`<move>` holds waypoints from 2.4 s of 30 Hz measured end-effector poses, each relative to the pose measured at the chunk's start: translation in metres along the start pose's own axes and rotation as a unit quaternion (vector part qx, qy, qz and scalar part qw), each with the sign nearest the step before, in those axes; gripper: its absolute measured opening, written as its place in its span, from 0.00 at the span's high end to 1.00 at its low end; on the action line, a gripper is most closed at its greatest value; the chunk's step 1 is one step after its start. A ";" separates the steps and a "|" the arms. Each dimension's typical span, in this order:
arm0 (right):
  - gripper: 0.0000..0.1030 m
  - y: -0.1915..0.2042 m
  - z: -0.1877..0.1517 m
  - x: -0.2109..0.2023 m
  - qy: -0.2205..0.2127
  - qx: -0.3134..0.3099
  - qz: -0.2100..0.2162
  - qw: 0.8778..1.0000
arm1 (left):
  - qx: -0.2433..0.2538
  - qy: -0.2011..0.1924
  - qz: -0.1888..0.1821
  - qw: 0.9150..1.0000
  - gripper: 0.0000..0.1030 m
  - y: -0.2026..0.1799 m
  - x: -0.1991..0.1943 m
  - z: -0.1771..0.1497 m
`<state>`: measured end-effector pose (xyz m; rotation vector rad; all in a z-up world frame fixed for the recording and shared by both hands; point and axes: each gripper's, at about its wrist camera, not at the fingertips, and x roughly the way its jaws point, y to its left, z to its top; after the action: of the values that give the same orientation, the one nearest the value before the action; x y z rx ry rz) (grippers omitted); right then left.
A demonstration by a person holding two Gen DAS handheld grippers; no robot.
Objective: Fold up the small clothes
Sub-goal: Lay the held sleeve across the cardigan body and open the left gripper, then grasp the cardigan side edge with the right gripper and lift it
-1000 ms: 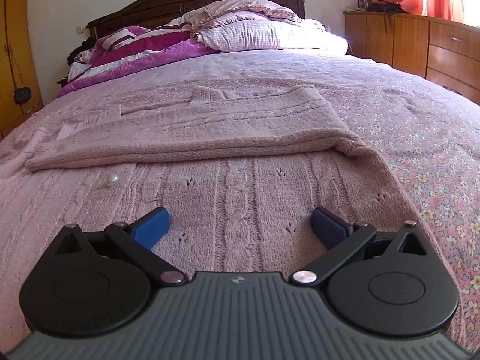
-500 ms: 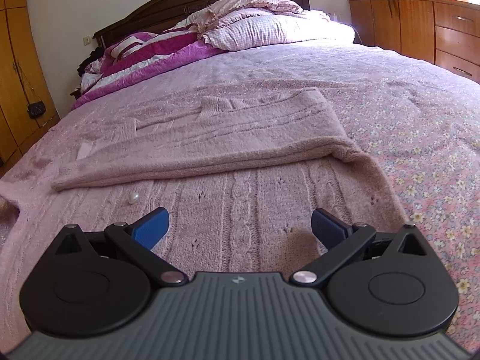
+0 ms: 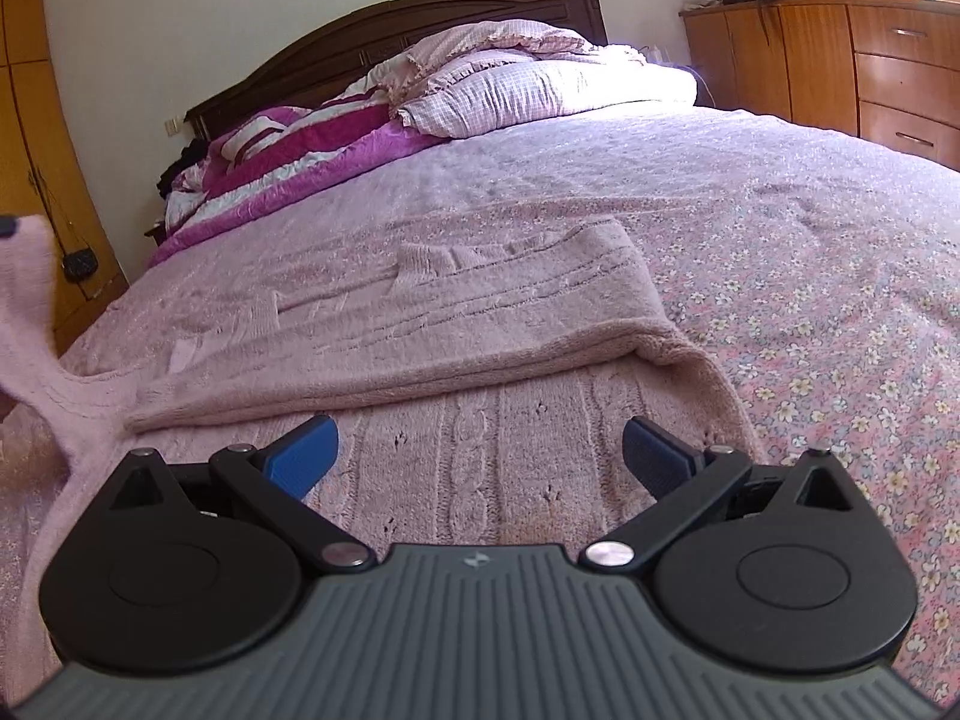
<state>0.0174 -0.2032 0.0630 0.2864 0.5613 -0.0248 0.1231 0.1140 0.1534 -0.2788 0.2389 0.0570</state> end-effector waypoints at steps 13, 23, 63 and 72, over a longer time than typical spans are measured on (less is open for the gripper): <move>0.00 -0.023 -0.002 -0.010 -0.008 0.035 0.008 0.999 | 0.011 0.154 -0.079 0.985 0.91 -0.061 0.046 -0.111; 0.00 -0.019 0.000 0.004 0.017 0.078 0.045 0.996 | 0.040 0.266 -0.124 0.955 0.46 -0.061 0.031 -0.149; 0.87 0.142 0.056 0.128 0.202 -0.021 0.190 0.961 | 0.081 0.230 0.090 0.966 0.40 0.066 0.008 -0.123; 0.90 0.134 0.122 0.075 0.069 -0.080 0.219 0.970 | 0.076 0.232 0.083 0.966 0.39 0.073 0.009 -0.125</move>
<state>0.1575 -0.1039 0.1567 0.2514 0.6252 0.4691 0.0967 0.1496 0.0148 -0.1155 0.7301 0.1390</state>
